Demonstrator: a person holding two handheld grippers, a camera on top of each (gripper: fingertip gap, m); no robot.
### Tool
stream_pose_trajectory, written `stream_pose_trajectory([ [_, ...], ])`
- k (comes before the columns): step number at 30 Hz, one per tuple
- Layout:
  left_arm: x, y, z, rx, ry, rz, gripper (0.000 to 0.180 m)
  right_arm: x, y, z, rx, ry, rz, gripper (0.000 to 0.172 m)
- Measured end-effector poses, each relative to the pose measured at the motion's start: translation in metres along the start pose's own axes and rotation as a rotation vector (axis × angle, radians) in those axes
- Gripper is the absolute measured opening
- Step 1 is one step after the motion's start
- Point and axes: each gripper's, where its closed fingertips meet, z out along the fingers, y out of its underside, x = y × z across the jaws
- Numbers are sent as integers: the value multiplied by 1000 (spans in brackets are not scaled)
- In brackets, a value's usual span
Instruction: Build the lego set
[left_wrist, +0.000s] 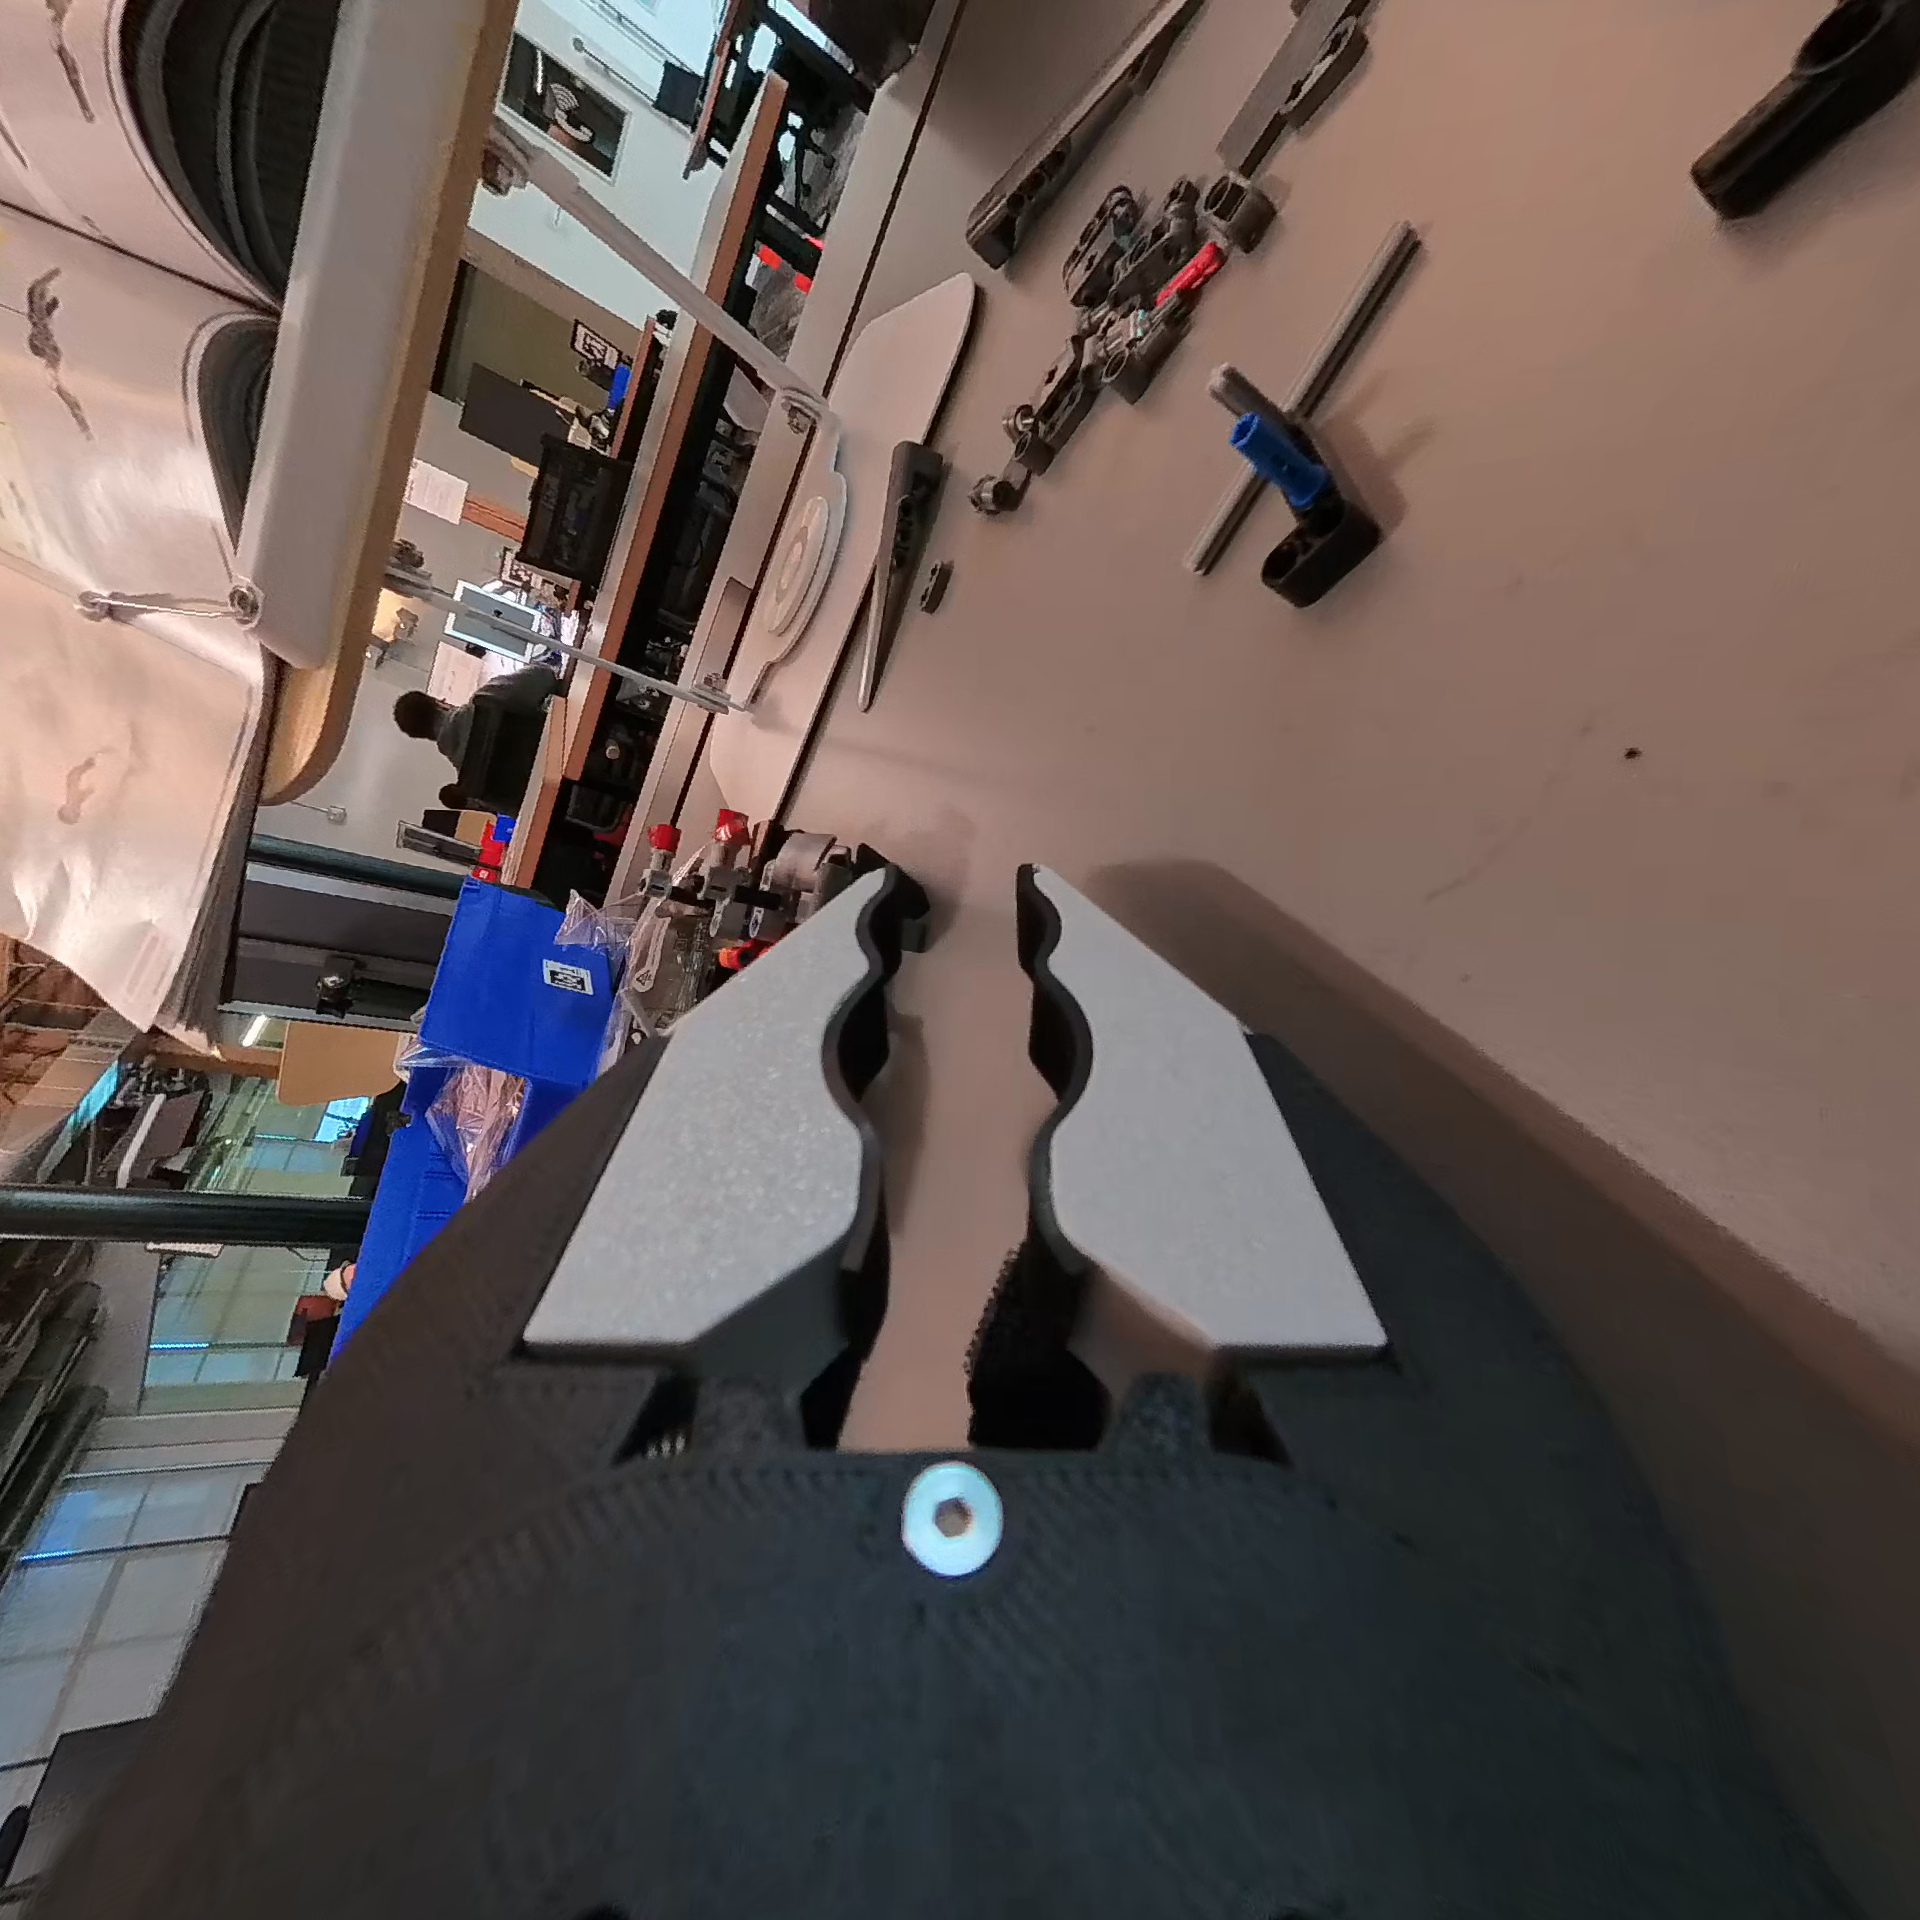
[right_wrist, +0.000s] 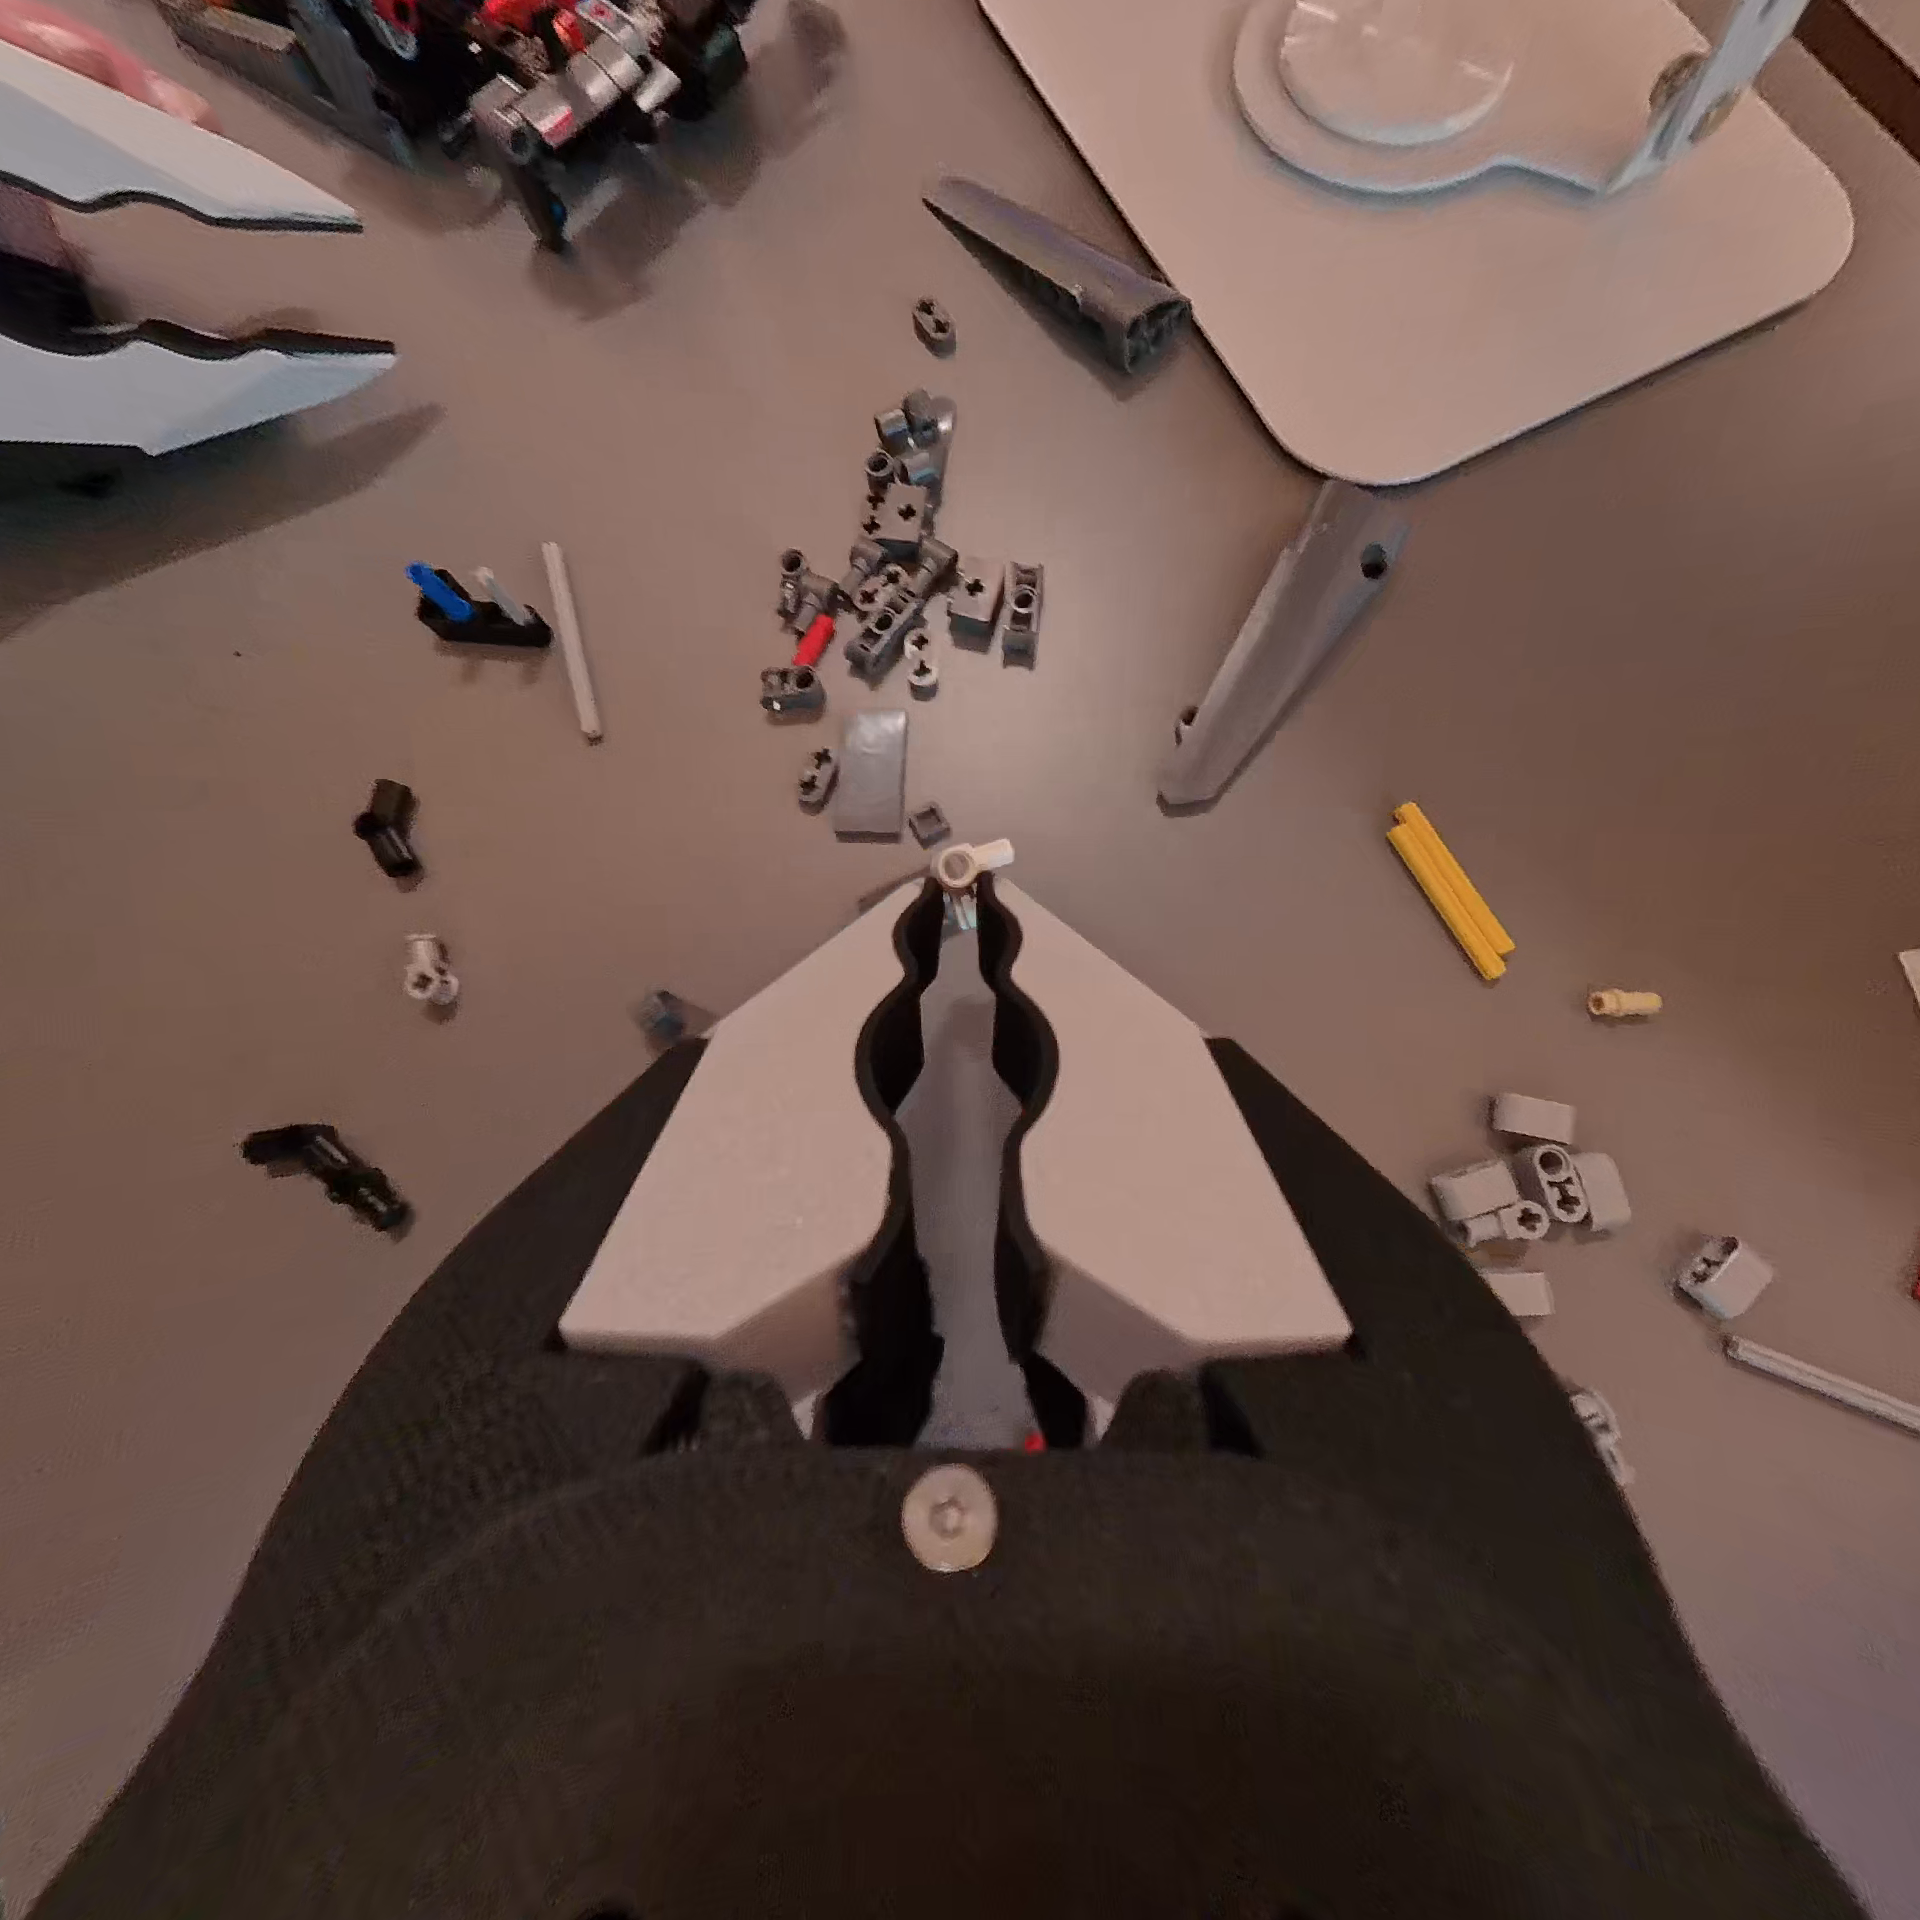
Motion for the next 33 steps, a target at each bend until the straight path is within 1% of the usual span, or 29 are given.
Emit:
stream_pose_trajectory([
  [5,-3,-2,-2,16,-3,-22,23,-21,-15,-8,30,6,-23,3],
  [8,-8,-6,-5,50,-18,-62,24,-36,-21,-13,52,13,-34,3],
  [11,-14,-11,-10,93,-16,-116,27,-50,-22,-17,63,27,-42,3],
  [14,-14,-13,-12,110,-11,-132,28,-65,-18,-25,64,45,-40,3],
  [18,-16,-16,-16,131,-14,-150,29,-86,1,-37,38,76,-20,3],
  [23,-17,-20,-20,158,-12,-175,29,-112,45,-48,-50,115,24,3],
  [25,-16,-20,-20,158,-6,-169,29,-127,59,-48,-79,95,43,3],
  [30,-13,-21,-21,163,1,-154,29,-146,79,-43,-148,109,66,4],
  [33,-14,-21,-23,167,-4,-159,29,-154,82,-37,-148,95,98,4],
])
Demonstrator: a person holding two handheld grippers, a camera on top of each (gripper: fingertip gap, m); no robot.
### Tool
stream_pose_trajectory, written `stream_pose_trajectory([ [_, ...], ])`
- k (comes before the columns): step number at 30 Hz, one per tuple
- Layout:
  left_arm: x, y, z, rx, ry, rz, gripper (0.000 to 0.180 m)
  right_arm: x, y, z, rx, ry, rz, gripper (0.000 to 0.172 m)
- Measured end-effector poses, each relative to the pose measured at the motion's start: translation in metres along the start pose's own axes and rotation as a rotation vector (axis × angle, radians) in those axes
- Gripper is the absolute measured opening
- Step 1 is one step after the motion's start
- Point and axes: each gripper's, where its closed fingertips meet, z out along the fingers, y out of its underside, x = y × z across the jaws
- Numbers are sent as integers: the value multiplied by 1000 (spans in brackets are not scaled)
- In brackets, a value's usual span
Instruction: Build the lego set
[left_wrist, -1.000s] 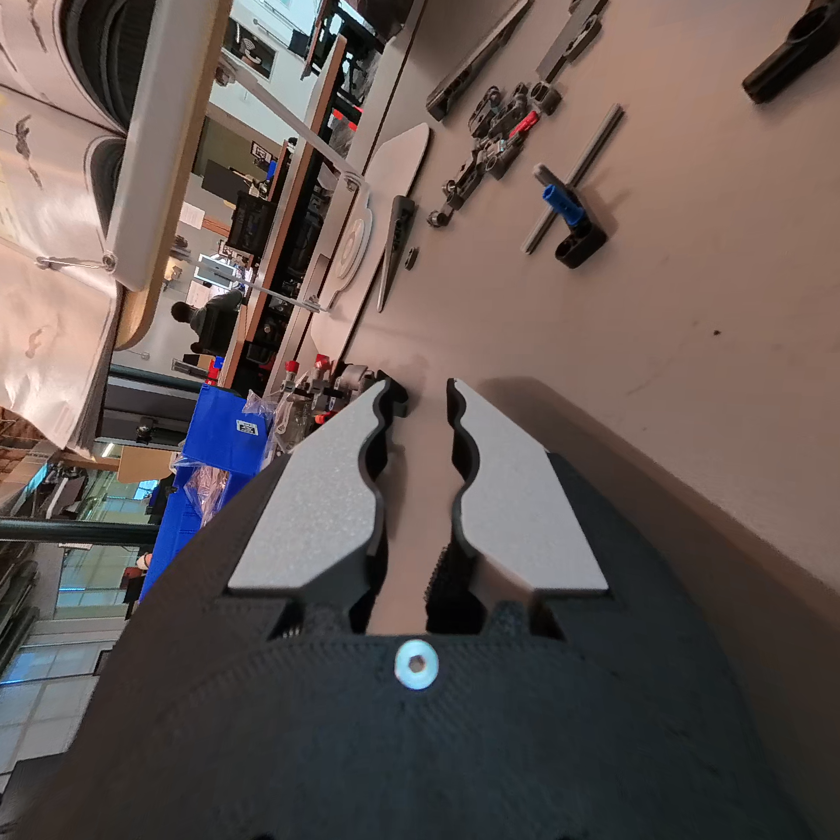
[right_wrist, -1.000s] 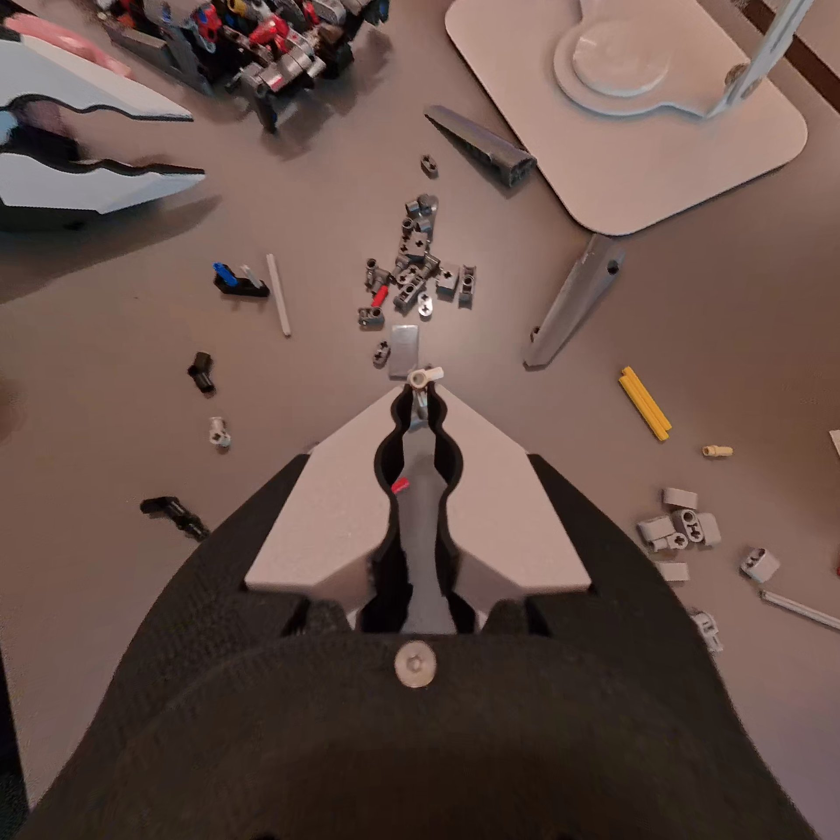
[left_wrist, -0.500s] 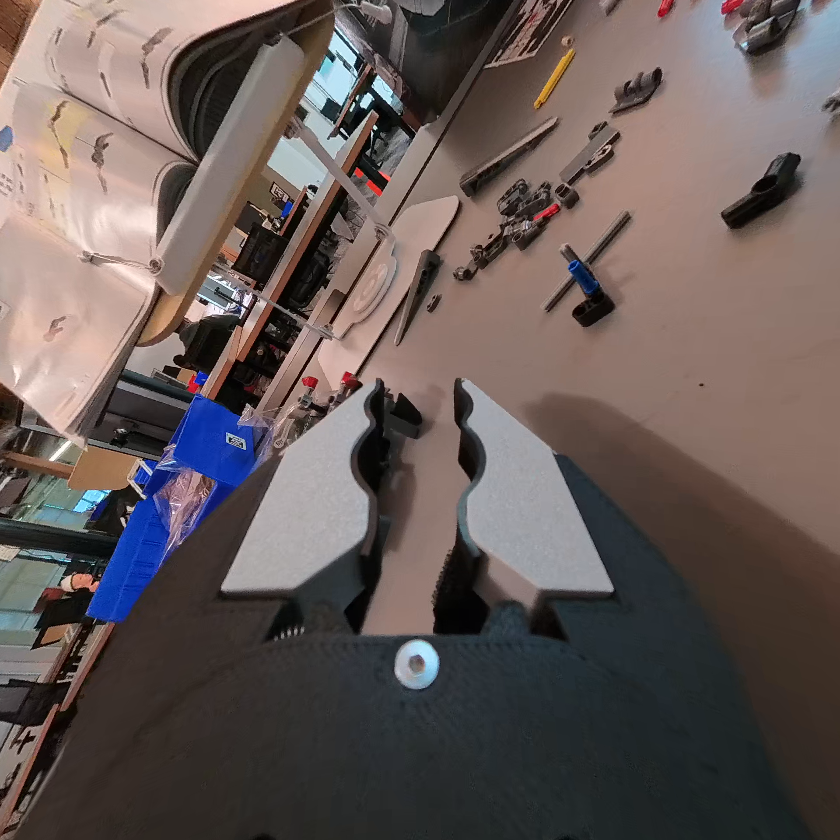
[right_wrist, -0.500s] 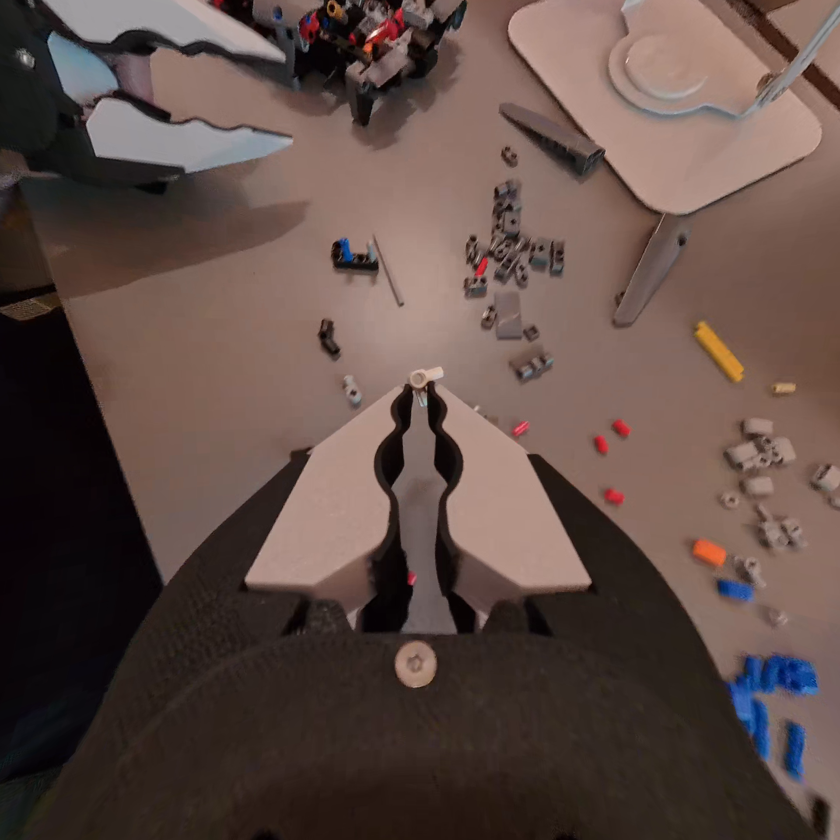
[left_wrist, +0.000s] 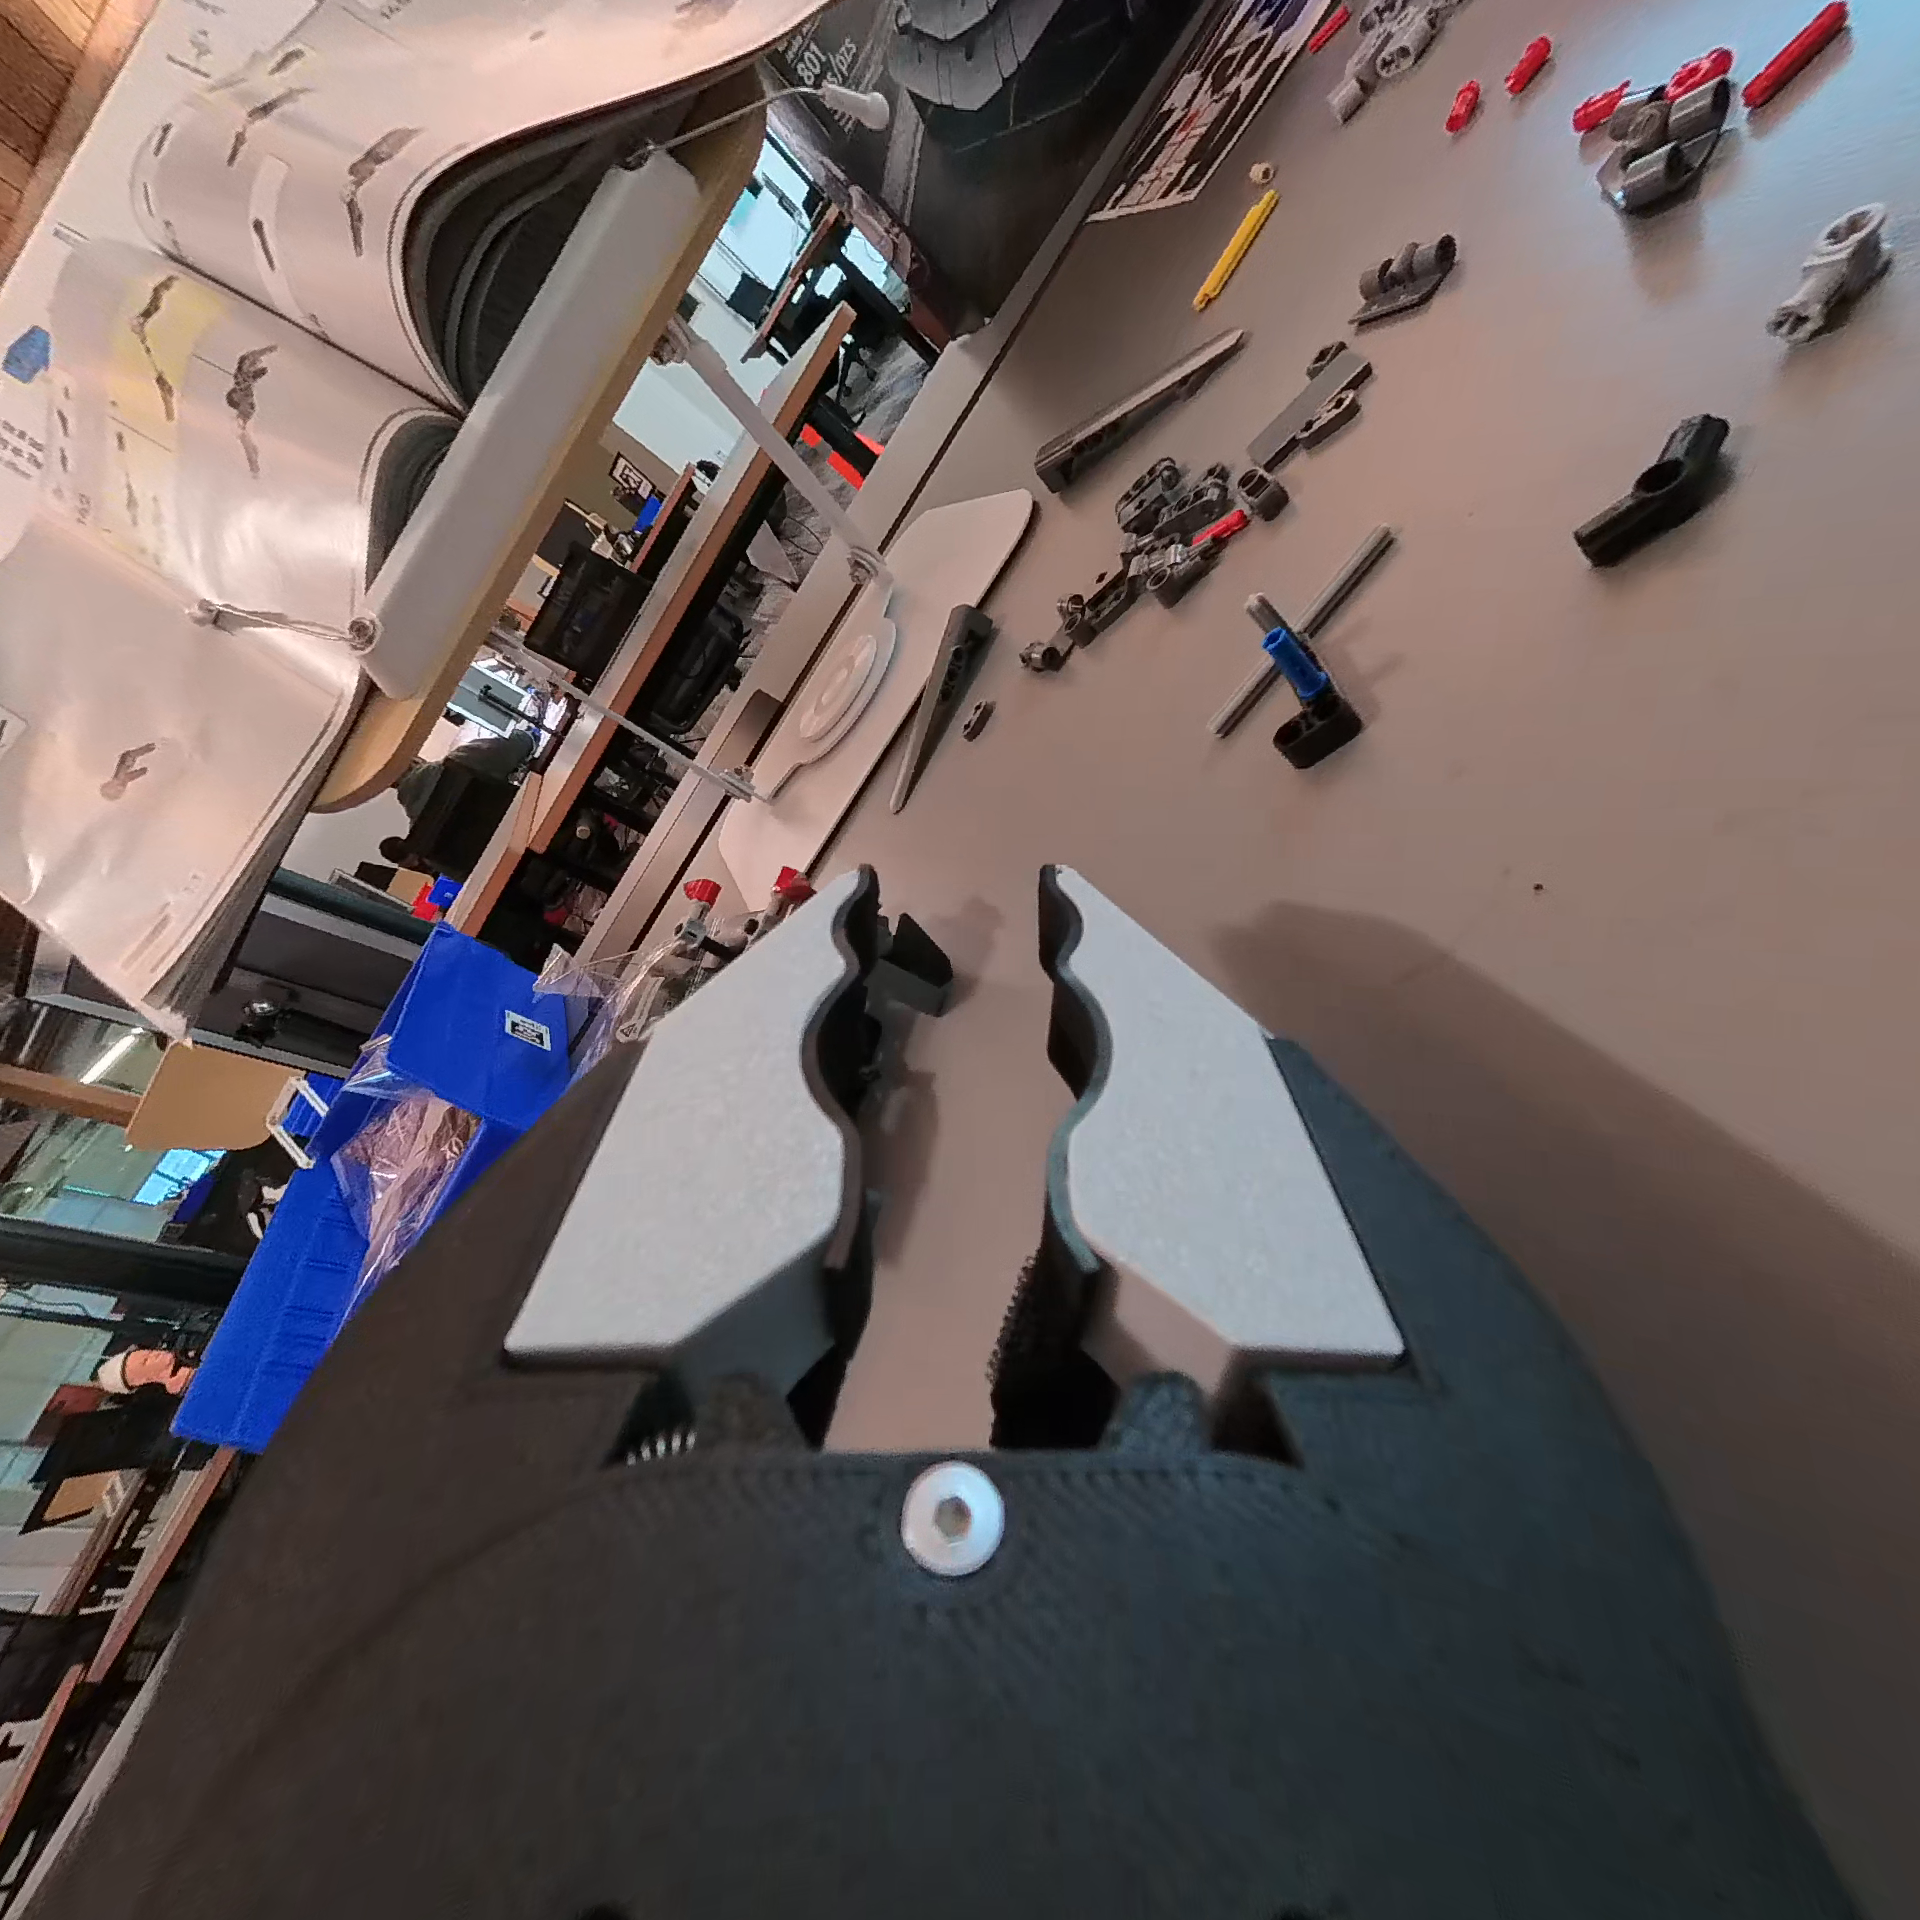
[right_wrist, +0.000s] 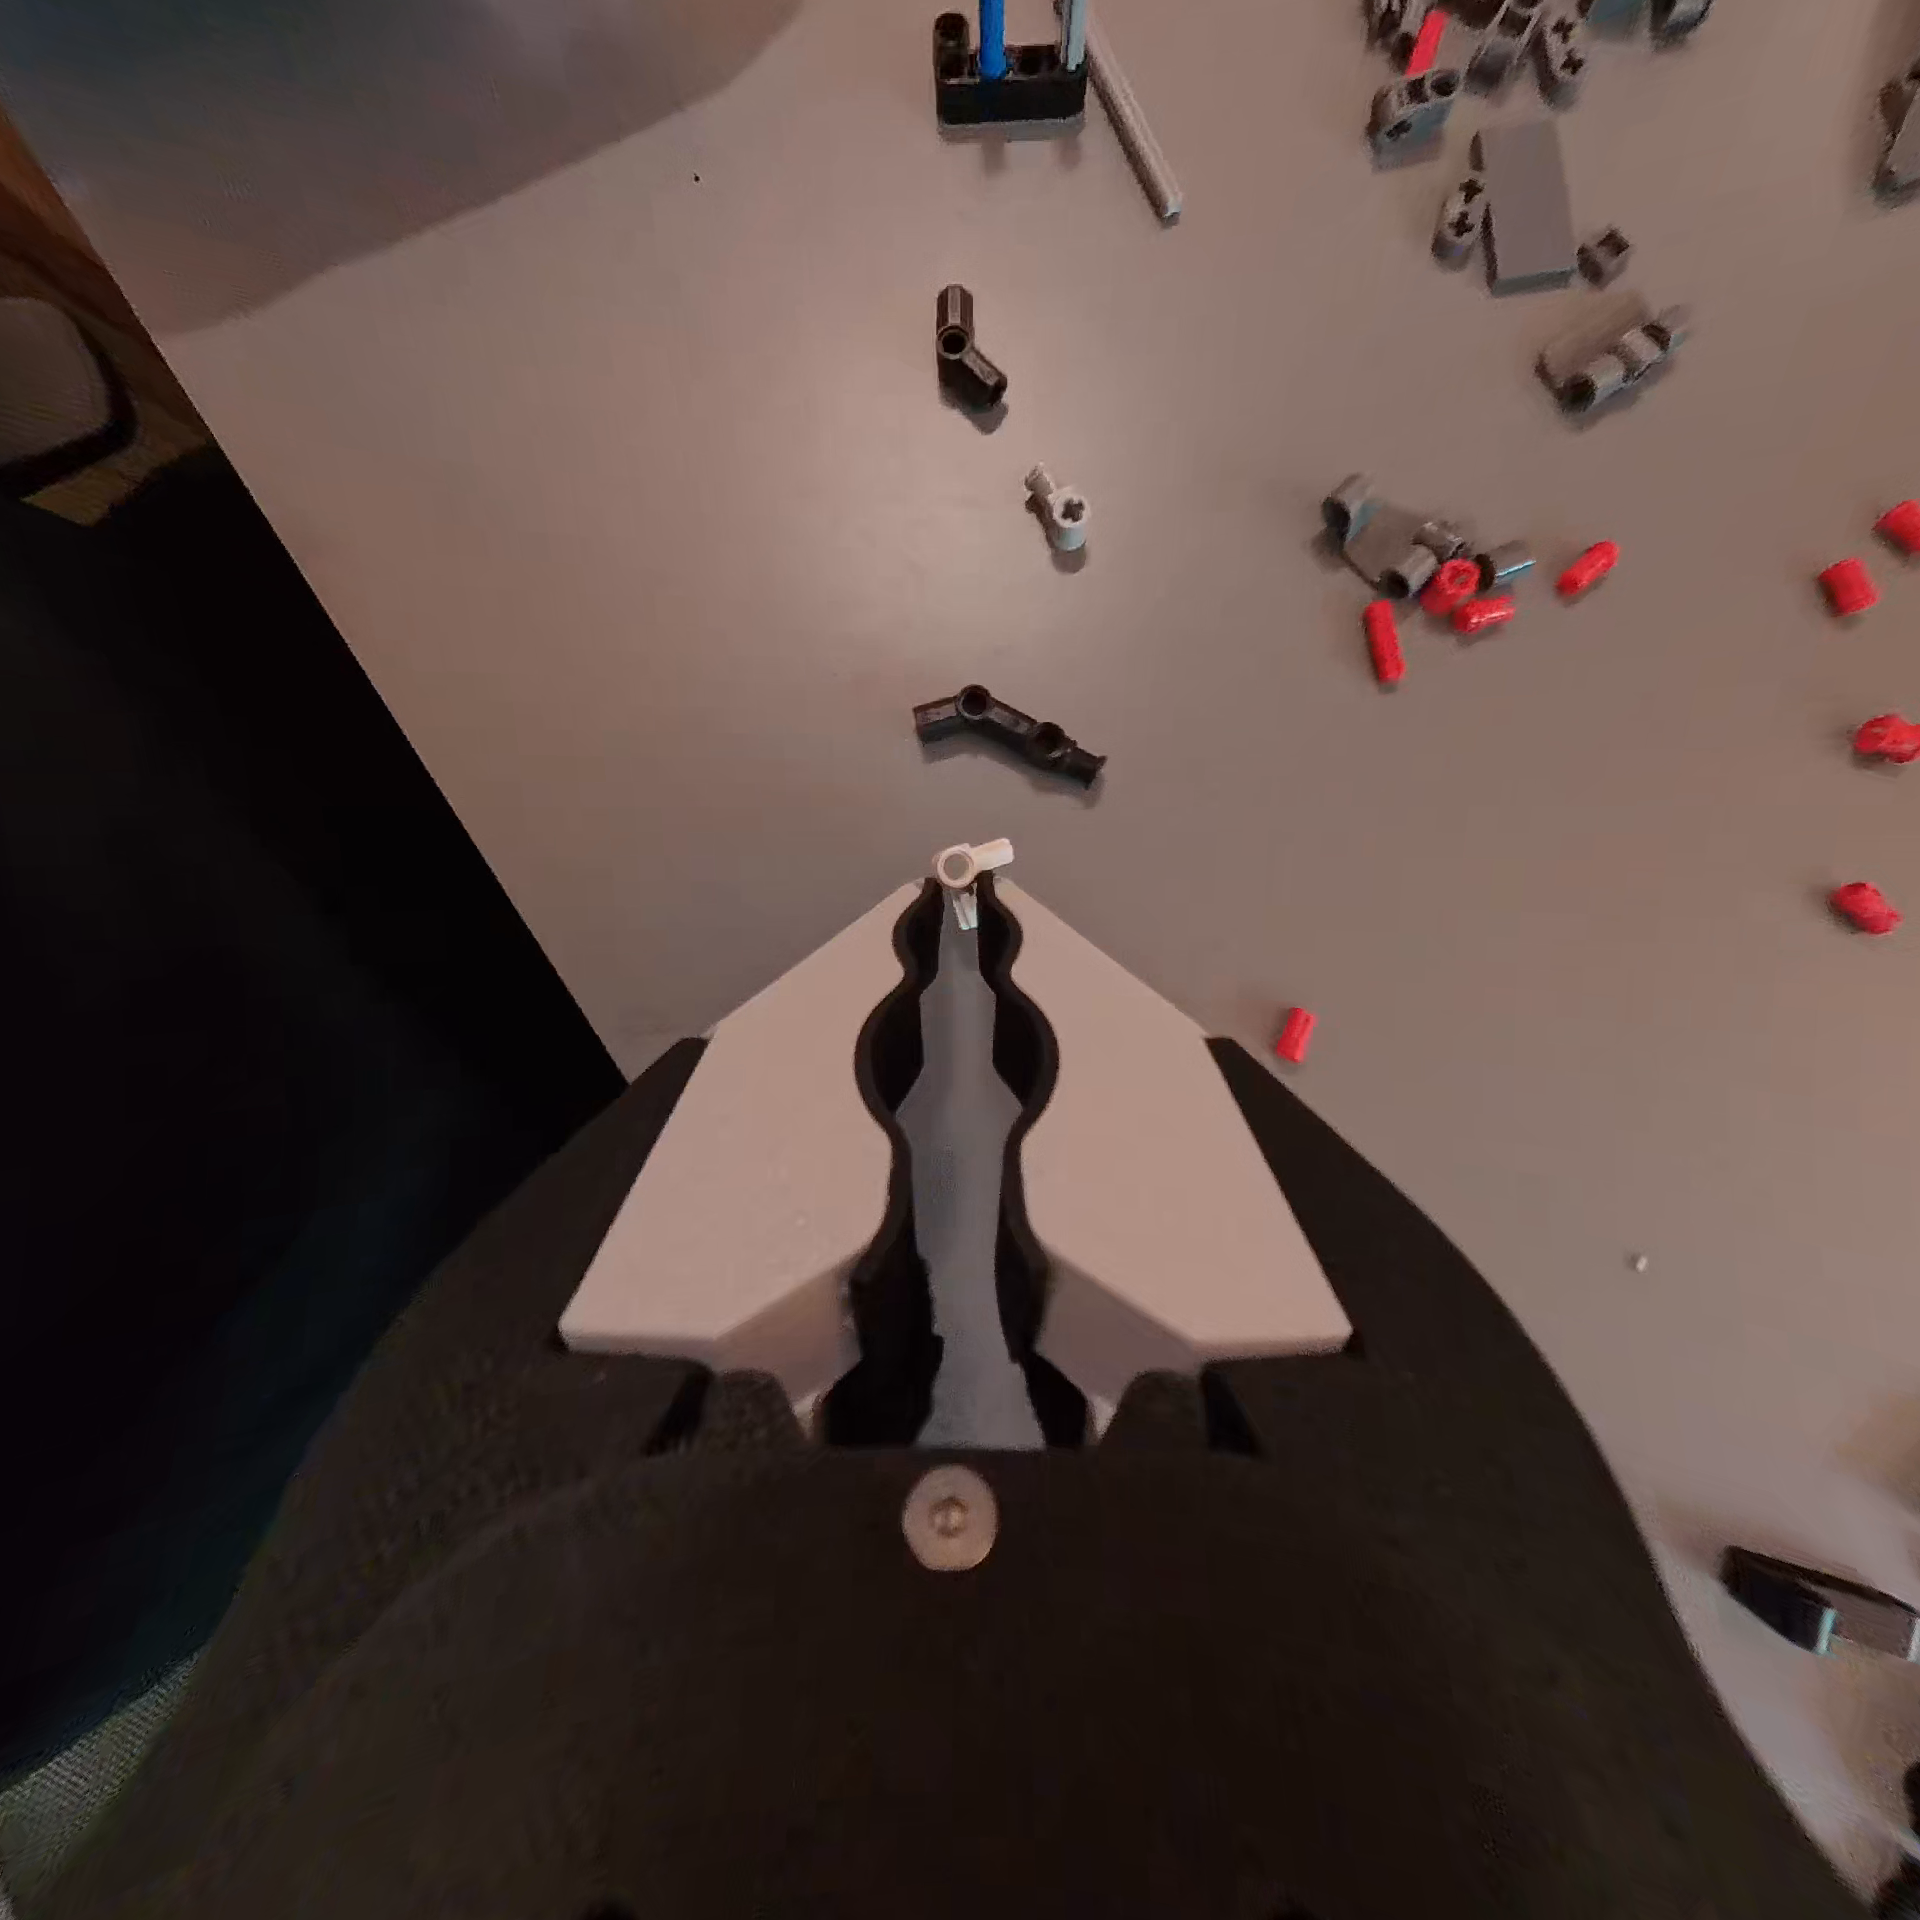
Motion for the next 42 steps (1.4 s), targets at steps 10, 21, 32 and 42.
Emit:
stream_pose_trajectory([
  [10,1,-1,-2,7,5,2,30,-10,-3,8,-15,34,34,14],
  [21,2,-2,-2,12,10,3,30,-27,-5,10,23,-32,58,13],
  [32,3,-3,-3,19,13,2,30,-12,0,4,32,58,78,16],
  [42,2,-3,-4,23,13,-1,29,-13,-12,17,67,2,30,20],
])
